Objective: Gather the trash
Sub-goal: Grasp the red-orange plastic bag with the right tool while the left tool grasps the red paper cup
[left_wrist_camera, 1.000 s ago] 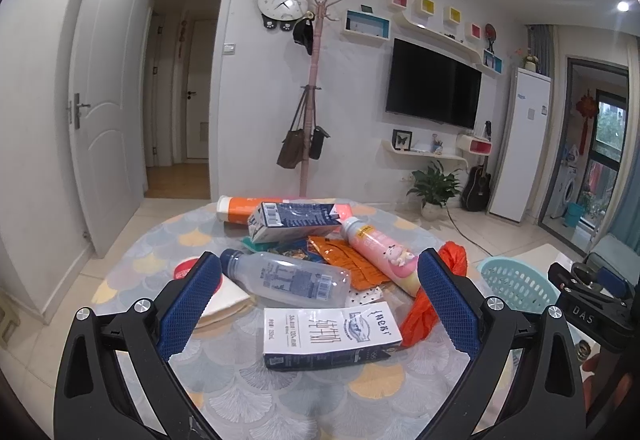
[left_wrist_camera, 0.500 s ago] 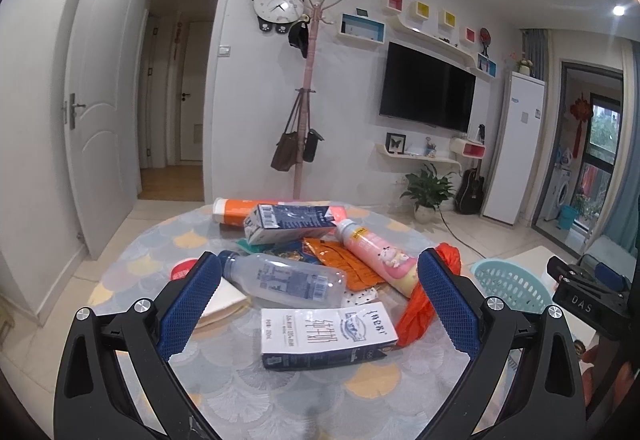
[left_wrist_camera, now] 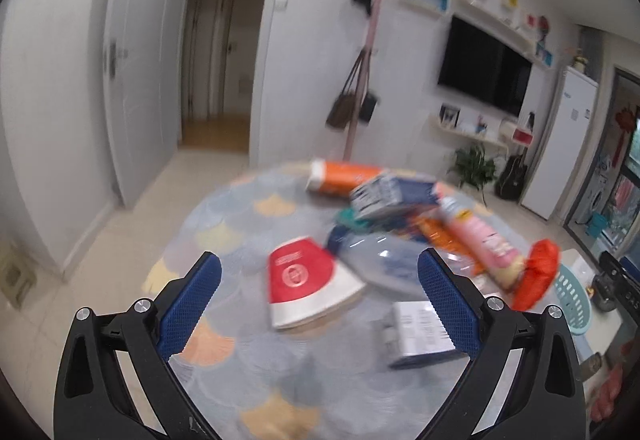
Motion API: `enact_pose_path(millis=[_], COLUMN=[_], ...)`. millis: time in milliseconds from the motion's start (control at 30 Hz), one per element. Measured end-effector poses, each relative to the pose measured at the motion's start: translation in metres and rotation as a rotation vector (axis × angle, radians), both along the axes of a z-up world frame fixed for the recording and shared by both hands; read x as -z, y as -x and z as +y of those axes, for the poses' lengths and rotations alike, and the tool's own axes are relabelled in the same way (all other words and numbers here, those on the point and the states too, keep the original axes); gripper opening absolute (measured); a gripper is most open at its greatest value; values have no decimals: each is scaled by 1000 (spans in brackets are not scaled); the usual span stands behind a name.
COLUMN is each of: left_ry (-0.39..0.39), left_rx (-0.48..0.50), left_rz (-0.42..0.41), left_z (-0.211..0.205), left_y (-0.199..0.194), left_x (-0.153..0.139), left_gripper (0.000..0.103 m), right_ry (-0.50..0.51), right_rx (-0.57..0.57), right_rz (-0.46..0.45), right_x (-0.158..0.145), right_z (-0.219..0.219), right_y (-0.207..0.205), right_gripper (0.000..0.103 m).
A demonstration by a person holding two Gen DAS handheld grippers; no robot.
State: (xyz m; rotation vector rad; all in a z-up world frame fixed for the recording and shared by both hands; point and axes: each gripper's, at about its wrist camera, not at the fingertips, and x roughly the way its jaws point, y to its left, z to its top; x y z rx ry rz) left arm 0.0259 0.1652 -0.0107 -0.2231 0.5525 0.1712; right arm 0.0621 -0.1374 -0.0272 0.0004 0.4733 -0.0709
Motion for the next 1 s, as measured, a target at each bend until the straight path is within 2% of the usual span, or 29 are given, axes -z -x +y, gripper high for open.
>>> enact_pose_path(millis=[100, 300, 333, 467, 533, 600, 667, 800, 867, 933, 967, 1000], left_ry=[54, 117, 124, 156, 145, 129, 138, 121, 137, 145, 144, 147], left_rx=[28, 66, 70, 93, 96, 102, 118, 93, 83, 83, 86, 89], left_rz=[97, 208, 232, 281, 277, 275, 269, 249, 230, 198, 184, 171], left_z=[24, 41, 42, 41, 37, 33, 29, 22, 24, 24, 24, 23], left_y=[-29, -65, -71, -83, -84, -86, -86, -83, -80, -74, -70, -67], left_x=[18, 55, 62, 79, 81, 80, 80, 75, 72, 67, 63, 59], left_gripper=[95, 92, 90, 79, 79, 74, 63, 58, 52, 45, 42, 41], right_ry=[-23, -82, -90, -87, -88, -98, -107, -124, -114, -87, -67, -64], right_rx=[-36, -81, -90, -96, -92, -104, -116, -129, -138, -149, -153, -154], right_rz=[44, 140, 150, 173, 192, 223, 260, 293, 292, 293, 294, 295], right_x=[7, 27, 30, 39, 44, 51, 59, 71, 70, 69, 70, 70], right_z=[7, 15, 17, 24, 25, 28, 29, 31, 32, 34, 36, 34], right_y=[-18, -47, -50, -62, -70, -79, -86, -90, -89, -88, -86, -84], right_gripper=[78, 82, 86, 89, 91, 92, 92, 92, 91, 68, 63, 53])
